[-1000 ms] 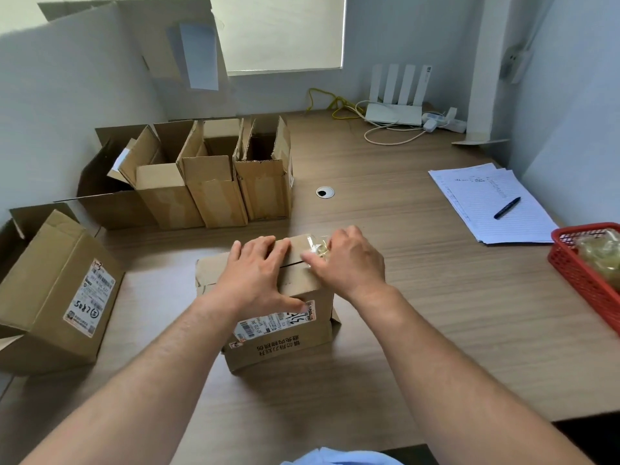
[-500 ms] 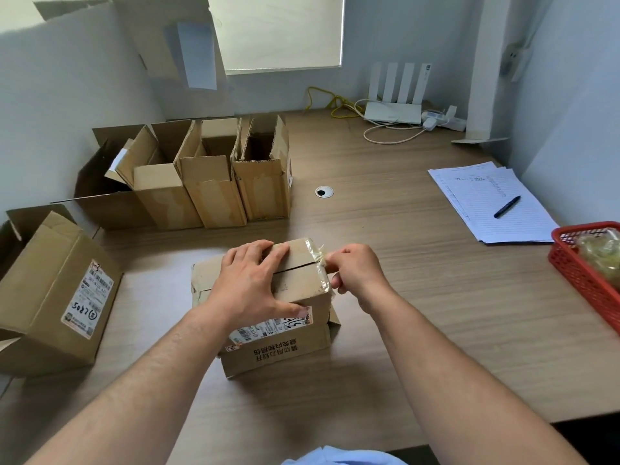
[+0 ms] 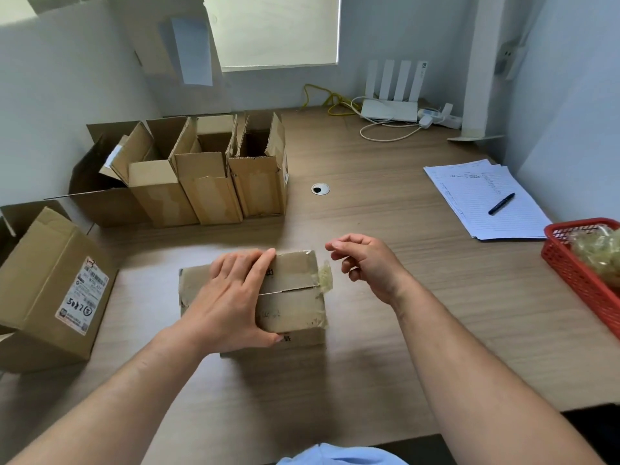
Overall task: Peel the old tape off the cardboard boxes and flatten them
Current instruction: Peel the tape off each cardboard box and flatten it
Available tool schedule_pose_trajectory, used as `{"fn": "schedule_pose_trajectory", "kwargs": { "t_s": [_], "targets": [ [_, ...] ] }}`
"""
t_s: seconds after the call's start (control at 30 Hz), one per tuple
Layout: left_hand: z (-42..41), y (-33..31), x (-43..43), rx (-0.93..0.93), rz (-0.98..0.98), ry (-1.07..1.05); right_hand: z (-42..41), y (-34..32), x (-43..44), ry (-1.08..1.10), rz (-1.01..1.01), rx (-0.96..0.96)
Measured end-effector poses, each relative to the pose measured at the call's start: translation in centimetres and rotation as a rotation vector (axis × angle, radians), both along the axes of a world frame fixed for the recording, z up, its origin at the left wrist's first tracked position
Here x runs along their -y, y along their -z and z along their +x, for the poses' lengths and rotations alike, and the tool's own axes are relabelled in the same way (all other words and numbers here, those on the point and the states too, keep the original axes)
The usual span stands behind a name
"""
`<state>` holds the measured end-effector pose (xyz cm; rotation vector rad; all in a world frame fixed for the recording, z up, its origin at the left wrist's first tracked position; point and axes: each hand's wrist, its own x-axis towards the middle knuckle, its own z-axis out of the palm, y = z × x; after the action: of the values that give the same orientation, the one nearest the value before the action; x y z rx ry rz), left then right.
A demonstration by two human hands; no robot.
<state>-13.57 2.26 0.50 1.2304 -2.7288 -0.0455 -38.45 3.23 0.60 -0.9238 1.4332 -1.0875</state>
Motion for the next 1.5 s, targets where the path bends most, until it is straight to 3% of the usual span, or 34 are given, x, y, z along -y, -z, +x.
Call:
{"fn": "schedule_pose_trajectory", "kwargs": {
  "t_s": [0.17,0.37,0.63,0.97,1.1,1.3,1.5],
  "targets": [
    [0.2,-0.5,-1.0,-0.017,-0.147,0.111,0.6,-1.0,-0.2,-0.156,-0.105,0.036],
    [0.7,-0.5,-1.5,0.032,-0.145,0.089,1.0,-1.6,-0.6,-0.323,-0.135,-0.038],
    [0.9,-0.8,-2.0,0.053,-0.118,0.056,1.6,-2.4,-0.6,-0.337,-0.153,-0.081],
    [0.3,-2.2,-0.4,-0.065,0.115,-0.141,3.1,-2.9,-0.3,-0.016,-0.423,-0.078],
    [0.4,-2.9,0.7,-0.082,0.313,-0.255,3.0,-2.7,-0.2,-0.033,-0.481,-0.172],
    [-0.2,-3.1,2.0,-0.169,0.414,-0.372,3.1,-1.9,-0.3,0.059,-0.507,-0.235],
    [-0.2,-3.4,3.4,-0.241,0.496,-0.43,3.1,-1.0,-0.5,0.08,-0.66,-0.536]
  ]
}}
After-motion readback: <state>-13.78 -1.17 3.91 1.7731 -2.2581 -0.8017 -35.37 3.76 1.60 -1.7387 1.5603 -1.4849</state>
